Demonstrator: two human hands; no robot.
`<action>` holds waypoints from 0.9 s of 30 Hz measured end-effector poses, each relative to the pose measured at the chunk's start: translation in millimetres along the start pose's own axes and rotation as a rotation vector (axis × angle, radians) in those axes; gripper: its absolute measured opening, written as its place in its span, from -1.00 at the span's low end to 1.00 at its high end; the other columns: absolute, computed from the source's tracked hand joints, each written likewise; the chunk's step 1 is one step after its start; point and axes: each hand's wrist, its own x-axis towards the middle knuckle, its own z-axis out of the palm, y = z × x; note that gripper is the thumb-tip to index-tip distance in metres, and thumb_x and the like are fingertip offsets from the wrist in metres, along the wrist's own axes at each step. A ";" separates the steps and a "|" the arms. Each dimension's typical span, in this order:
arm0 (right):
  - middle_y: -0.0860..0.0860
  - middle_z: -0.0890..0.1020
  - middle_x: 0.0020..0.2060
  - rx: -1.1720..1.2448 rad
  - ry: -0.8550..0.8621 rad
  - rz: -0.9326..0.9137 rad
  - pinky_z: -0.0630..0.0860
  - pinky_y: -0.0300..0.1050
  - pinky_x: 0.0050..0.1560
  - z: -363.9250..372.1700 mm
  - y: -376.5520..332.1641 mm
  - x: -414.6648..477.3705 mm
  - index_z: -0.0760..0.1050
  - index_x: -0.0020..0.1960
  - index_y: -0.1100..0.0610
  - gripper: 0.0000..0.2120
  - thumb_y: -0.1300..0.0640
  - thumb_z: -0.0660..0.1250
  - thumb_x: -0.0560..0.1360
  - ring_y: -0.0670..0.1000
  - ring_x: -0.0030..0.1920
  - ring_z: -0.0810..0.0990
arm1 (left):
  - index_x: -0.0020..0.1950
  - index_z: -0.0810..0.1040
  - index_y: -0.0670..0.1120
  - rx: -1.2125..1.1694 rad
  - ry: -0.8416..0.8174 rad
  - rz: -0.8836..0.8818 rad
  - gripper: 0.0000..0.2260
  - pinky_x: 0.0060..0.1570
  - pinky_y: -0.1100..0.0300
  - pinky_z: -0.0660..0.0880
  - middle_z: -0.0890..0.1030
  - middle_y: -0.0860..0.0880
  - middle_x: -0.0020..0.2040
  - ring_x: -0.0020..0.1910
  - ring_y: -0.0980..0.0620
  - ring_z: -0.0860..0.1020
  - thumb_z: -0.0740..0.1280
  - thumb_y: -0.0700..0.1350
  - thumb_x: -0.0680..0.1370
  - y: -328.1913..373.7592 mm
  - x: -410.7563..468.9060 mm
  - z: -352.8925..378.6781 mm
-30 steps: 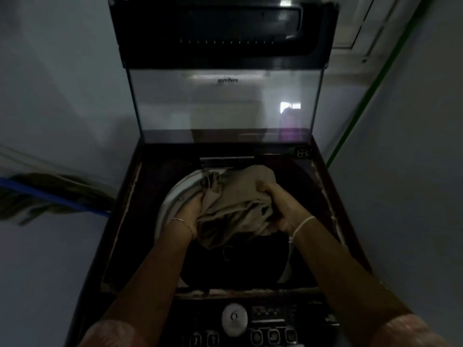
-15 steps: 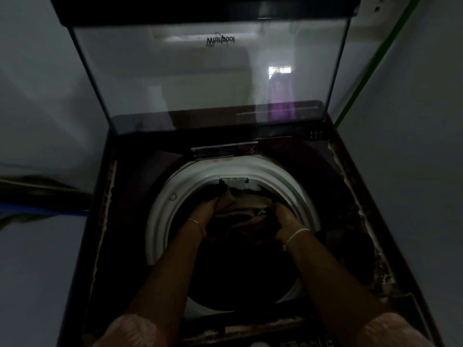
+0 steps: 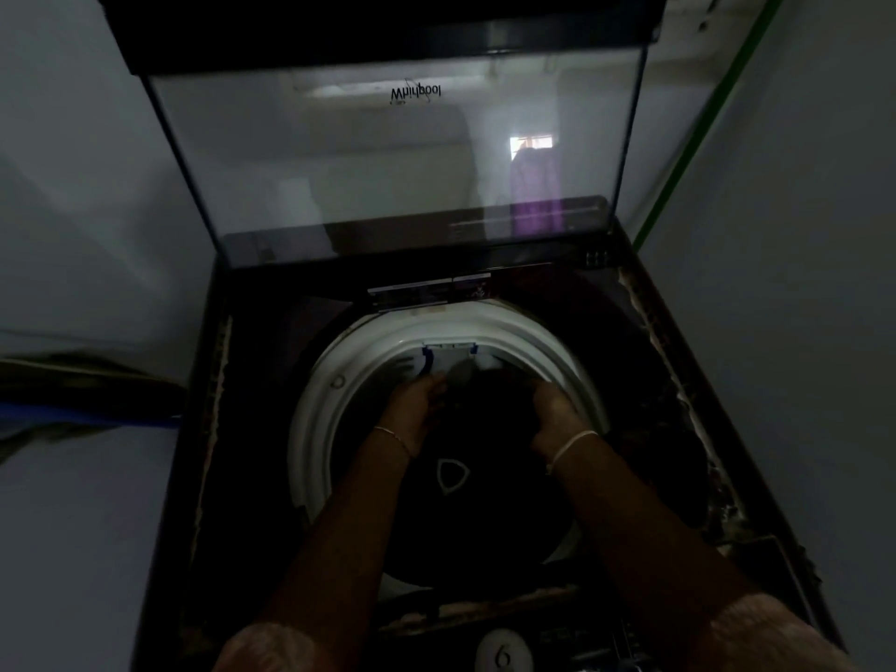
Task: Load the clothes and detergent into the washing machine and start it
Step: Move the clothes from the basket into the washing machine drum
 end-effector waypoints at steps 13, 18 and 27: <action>-0.01 0.62 -0.06 -0.063 -0.134 -0.319 0.45 -0.18 -0.05 -33.3 -102.4 -130.8 0.49 0.00 0.08 -0.76 0.13 0.05 0.61 -0.05 -0.08 0.58 | 0.29 0.50 -0.08 -0.088 -0.378 0.195 -0.70 0.16 0.12 0.42 0.55 -0.08 0.25 0.18 -0.05 0.53 0.14 -0.03 0.63 14.8 -92.0 127.4; 0.00 0.63 -0.08 0.030 -0.085 -0.425 0.45 -0.19 -0.06 -111.0 -143.0 -175.7 0.51 0.00 0.12 -0.75 0.13 0.06 0.61 -0.05 -0.08 0.59 | 0.20 0.52 -0.06 -0.009 -0.480 0.191 -0.74 0.14 0.14 0.43 0.58 -0.06 0.21 0.16 -0.03 0.54 0.12 -0.04 0.64 -10.7 -121.1 213.8; -0.01 0.61 -0.07 0.084 0.085 -0.418 0.44 -0.19 -0.14 -297.4 -180.7 -218.4 0.52 -0.03 0.10 -0.76 0.12 0.08 0.62 -0.06 -0.08 0.56 | 0.33 0.47 -0.12 0.125 -0.502 0.039 -0.67 0.21 0.12 0.42 0.54 -0.07 0.30 0.24 -0.04 0.50 0.13 -0.03 0.64 -122.5 -143.0 359.2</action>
